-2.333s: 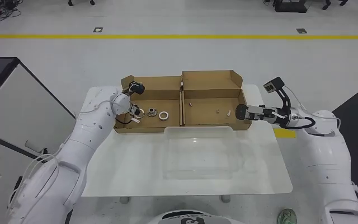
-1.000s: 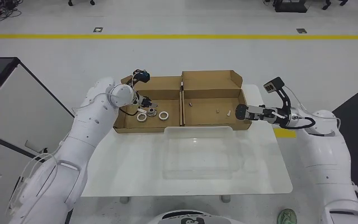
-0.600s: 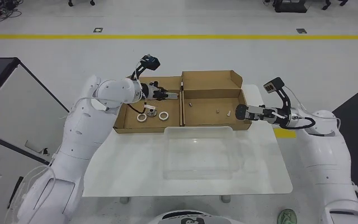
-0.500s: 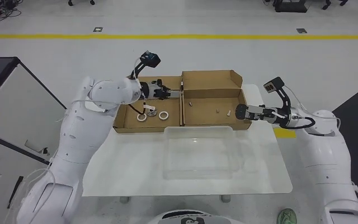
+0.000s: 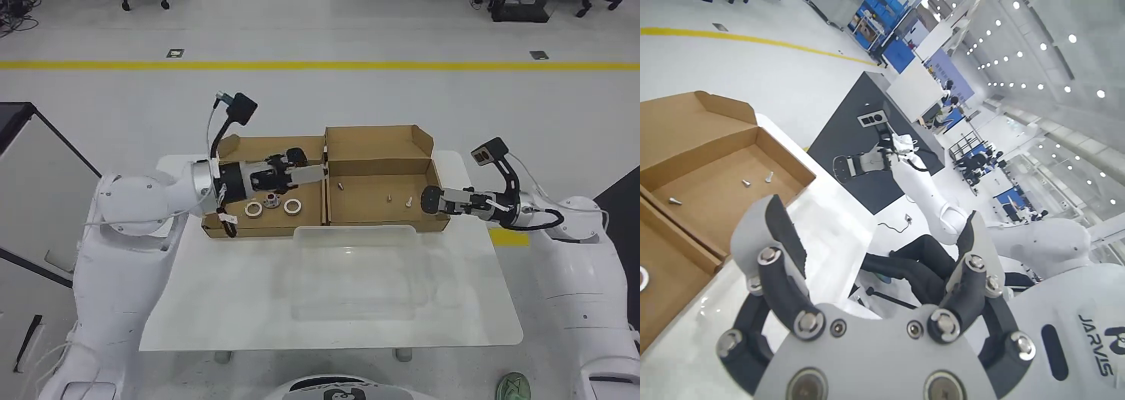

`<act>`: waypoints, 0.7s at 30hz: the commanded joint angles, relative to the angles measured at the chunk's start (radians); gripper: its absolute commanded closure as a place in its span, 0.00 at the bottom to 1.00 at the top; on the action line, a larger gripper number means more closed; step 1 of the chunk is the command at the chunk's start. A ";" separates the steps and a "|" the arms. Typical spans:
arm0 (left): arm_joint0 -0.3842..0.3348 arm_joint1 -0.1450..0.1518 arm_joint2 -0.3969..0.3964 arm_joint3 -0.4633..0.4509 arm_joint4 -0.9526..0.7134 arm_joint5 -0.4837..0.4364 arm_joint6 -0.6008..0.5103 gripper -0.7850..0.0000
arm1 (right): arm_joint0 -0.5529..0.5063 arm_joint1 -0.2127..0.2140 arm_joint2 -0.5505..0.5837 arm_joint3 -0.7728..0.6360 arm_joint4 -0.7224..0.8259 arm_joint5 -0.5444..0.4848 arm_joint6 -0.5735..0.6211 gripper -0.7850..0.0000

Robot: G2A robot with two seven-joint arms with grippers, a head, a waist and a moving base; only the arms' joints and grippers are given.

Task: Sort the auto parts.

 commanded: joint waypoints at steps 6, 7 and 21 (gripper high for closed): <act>0.037 0.002 -0.011 -0.033 -0.060 0.009 0.020 0.00 | 0.000 0.000 0.000 0.000 0.000 0.000 0.000 0.00; 0.037 0.002 -0.011 -0.033 -0.060 0.009 0.021 0.00 | 0.000 0.000 0.000 0.000 0.000 0.000 0.000 0.00; 0.036 0.002 -0.011 -0.032 -0.058 0.009 0.020 0.00 | 0.000 0.000 0.000 0.000 0.000 0.000 0.000 0.00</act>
